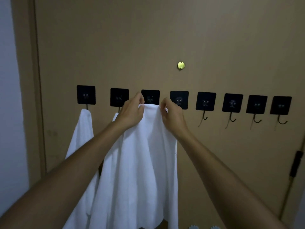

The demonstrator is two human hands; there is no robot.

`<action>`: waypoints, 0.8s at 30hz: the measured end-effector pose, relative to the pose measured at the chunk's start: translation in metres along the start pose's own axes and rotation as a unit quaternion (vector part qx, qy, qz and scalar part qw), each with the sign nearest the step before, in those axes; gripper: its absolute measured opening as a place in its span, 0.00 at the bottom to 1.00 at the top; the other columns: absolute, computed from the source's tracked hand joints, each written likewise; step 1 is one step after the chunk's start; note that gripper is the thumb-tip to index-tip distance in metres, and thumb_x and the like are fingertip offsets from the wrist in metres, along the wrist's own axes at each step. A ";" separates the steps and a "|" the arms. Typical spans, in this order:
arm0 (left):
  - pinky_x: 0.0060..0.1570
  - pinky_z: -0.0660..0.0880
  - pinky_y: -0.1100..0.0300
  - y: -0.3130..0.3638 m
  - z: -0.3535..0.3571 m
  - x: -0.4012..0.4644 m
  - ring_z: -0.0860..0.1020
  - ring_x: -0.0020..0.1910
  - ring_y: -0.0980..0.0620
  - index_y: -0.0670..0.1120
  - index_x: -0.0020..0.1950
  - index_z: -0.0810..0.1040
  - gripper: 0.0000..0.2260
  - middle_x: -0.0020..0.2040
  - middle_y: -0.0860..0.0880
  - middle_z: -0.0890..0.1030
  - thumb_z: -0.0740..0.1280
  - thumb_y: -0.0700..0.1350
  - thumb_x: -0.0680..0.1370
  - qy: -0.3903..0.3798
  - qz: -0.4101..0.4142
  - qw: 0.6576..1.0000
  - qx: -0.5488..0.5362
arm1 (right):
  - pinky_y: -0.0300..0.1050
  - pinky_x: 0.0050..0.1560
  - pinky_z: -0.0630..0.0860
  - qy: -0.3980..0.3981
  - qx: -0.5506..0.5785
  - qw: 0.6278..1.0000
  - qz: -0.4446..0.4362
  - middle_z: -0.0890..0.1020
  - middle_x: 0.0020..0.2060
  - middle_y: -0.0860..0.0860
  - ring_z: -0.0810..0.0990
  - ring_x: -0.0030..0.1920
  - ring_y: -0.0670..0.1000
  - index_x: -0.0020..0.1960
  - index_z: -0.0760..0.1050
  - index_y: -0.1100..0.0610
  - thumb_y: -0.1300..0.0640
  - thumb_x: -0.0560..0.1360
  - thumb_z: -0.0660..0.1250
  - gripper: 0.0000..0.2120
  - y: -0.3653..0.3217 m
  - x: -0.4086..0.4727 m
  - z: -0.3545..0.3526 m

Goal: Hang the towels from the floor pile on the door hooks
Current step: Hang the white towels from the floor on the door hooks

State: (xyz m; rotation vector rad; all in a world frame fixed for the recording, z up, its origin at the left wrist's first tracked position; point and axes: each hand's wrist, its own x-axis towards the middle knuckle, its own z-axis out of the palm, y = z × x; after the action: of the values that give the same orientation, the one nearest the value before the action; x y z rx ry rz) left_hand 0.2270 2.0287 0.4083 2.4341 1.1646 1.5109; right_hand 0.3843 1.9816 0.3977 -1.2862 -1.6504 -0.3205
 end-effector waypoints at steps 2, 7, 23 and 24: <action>0.44 0.73 0.51 -0.004 0.006 0.009 0.75 0.45 0.42 0.45 0.49 0.68 0.03 0.47 0.45 0.76 0.58 0.39 0.77 0.003 -0.016 1.000 0.021 | 0.55 0.44 0.75 -0.007 -0.041 0.999 0.014 0.75 0.43 0.58 0.74 0.44 0.58 0.47 0.69 0.63 0.66 0.75 0.55 0.05 0.000 0.012 0.007; 0.45 0.65 0.58 -0.016 0.041 -0.024 0.73 0.50 0.47 0.45 0.51 0.69 0.04 0.49 0.48 0.73 0.57 0.44 0.81 -0.036 -0.035 0.999 0.008 | 0.50 0.42 0.74 -0.044 -0.058 0.997 0.037 0.73 0.46 0.55 0.73 0.42 0.53 0.48 0.71 0.64 0.65 0.76 0.58 0.05 0.012 -0.012 0.038; 0.75 0.57 0.55 -0.041 0.101 -0.115 0.58 0.75 0.57 0.51 0.77 0.48 0.30 0.77 0.48 0.58 0.42 0.61 0.77 -0.010 -0.034 0.993 -0.117 | 0.48 0.45 0.73 0.013 0.106 0.993 0.058 0.76 0.42 0.54 0.74 0.42 0.51 0.51 0.71 0.60 0.51 0.80 0.50 0.16 0.026 -0.105 0.103; 0.76 0.54 0.56 -0.045 0.109 -0.126 0.54 0.75 0.58 0.52 0.75 0.44 0.29 0.78 0.50 0.55 0.42 0.62 0.77 -0.026 -0.043 0.992 -0.114 | 0.49 0.47 0.74 0.006 0.109 0.991 0.077 0.76 0.43 0.54 0.75 0.43 0.50 0.53 0.72 0.60 0.51 0.80 0.50 0.17 0.030 -0.118 0.107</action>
State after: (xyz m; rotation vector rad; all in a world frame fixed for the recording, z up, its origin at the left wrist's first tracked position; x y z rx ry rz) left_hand 0.2573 2.0189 0.2389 2.2310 1.0125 1.4590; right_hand 0.3488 1.9987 0.2406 -1.2330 -1.5202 -0.0515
